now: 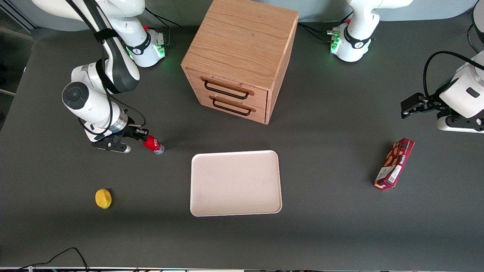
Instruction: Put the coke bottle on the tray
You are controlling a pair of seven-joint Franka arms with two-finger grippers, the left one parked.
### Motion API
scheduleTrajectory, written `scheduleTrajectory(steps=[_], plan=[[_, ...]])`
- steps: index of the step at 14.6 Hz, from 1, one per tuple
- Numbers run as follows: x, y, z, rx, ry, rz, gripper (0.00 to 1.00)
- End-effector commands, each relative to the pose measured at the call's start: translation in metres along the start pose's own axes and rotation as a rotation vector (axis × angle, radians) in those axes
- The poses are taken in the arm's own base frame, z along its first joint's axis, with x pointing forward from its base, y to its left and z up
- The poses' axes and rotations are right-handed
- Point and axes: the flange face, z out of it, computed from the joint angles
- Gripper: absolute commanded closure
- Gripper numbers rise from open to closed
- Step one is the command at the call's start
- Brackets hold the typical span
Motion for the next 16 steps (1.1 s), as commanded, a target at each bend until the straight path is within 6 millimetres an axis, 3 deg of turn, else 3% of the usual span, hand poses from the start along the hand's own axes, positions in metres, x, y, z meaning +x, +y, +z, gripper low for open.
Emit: scheduleTrajectory(steps=[1, 6, 7, 9, 10, 12, 13, 16], plan=[[0.012, -0.006, -0.045, -0.03, -0.01, -0.007, 1.0], [0.047, -0.017, -0.18, -0.031, -0.059, 0.02, 1.0], [0.055, -0.028, -0.2, -0.022, -0.072, 0.023, 1.0], [0.078, -0.049, -0.219, -0.014, -0.115, 0.087, 1.0], [0.088, -0.07, -0.223, -0.002, -0.126, 0.119, 1.0], [0.106, -0.102, -0.211, 0.028, -0.139, 0.206, 1.0], [0.111, -0.118, -0.199, 0.034, -0.141, 0.247, 1.0], [0.127, -0.166, -0.137, 0.031, -0.113, 0.39, 1.0]])
